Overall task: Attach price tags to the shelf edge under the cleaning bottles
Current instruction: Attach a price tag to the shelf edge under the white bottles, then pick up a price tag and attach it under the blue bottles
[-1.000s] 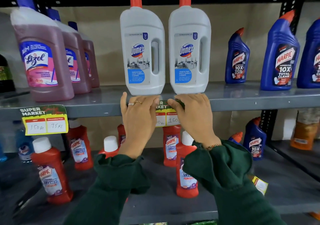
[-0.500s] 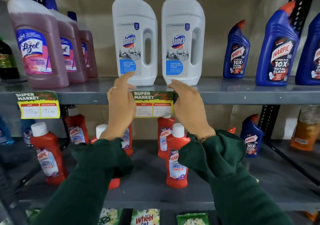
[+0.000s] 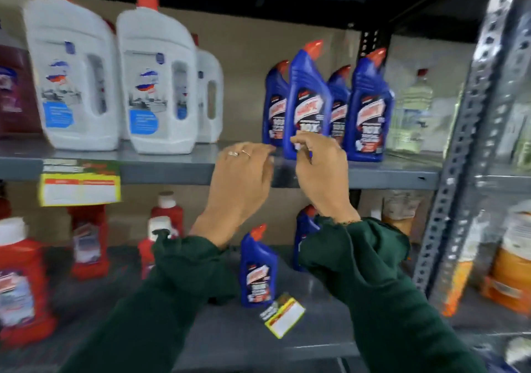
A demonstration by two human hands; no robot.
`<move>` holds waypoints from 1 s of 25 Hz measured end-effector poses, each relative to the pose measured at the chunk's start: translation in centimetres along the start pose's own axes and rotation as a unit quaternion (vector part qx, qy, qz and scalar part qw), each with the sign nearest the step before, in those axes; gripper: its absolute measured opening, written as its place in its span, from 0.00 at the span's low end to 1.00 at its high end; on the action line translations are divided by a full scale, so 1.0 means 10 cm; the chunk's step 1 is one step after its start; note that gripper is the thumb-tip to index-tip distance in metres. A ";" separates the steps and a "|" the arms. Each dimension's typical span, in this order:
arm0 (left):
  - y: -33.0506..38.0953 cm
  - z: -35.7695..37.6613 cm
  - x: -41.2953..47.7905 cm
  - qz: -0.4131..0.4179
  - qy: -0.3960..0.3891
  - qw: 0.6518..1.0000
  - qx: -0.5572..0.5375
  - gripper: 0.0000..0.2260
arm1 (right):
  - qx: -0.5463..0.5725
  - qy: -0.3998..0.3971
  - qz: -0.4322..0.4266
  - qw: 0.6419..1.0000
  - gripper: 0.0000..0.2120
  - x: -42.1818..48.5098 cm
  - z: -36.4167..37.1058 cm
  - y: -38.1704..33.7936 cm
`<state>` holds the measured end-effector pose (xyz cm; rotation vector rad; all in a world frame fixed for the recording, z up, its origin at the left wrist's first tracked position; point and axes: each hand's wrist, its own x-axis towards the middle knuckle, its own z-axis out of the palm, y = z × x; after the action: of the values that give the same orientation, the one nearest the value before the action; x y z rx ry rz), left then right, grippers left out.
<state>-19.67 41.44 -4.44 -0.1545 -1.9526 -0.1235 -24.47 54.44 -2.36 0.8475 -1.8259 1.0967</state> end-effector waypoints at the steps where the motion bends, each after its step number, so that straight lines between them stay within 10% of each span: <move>1: 0.17 0.14 0.02 0.016 -0.020 0.999 0.022 0.16 | -0.027 0.017 0.016 0.999 0.12 0.04 -0.16 0.17; 25: 0.24 0.49 0.04 0.042 -0.019 0.999 0.014 0.12 | -0.137 0.103 -0.051 0.984 0.23 -1.14 0.32 1.28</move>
<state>-23.94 44.58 -5.91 -0.2226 -1.9825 -0.0388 -31.32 58.02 -17.95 0.6332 -1.6923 0.8136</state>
